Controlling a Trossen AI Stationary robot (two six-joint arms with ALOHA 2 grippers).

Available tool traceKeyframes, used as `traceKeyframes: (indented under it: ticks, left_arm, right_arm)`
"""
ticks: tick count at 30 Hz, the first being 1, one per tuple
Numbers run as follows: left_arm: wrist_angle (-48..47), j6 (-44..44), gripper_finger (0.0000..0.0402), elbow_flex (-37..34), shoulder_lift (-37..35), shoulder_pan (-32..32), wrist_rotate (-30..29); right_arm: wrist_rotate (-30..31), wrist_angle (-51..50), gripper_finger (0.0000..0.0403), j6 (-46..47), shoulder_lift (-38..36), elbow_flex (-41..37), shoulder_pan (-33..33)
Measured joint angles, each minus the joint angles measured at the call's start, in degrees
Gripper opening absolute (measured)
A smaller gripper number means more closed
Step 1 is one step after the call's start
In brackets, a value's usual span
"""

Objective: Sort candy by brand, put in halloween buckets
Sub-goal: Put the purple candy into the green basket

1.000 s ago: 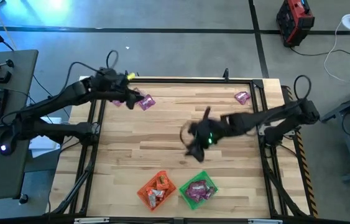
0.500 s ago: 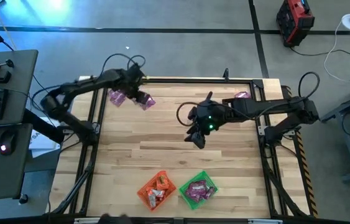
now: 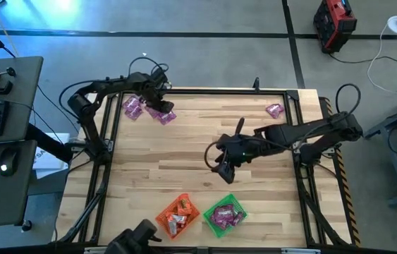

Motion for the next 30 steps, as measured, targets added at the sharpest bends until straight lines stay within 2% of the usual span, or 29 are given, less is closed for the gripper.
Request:
traceKeyframes:
  ticks: [7, 11, 15, 21, 30]
  left_arm:
    - [0.0, -0.3, 0.0182, 0.0, 0.9, -0.2, -4.3]
    - [0.0, -0.4, 0.0182, 0.0, 0.8, 0.2, -4.0]
    - [-0.9, -0.5, 0.0182, 0.0, 1.3, 0.5, -0.7]
    - [-1.4, -0.9, 0.0182, 0.0, 2.3, 0.5, -3.9]
    - [-1.5, -2.0, 0.0182, 0.0, 2.3, 0.5, -2.9]
  right_arm:
    - [4.8, 0.0, 0.0208, 1.4, 0.0, 0.0, 1.3]
    - [5.0, 0.0, 0.0208, 1.8, 0.0, 0.0, 1.3]
    - [5.0, 0.0, 0.0208, 2.5, 0.0, 0.0, 1.3]
    - [5.0, 0.0, 0.0208, 2.5, 0.0, 0.0, 1.3]
    - [5.0, 0.0, 0.0208, 2.7, 0.0, 0.0, 1.3]
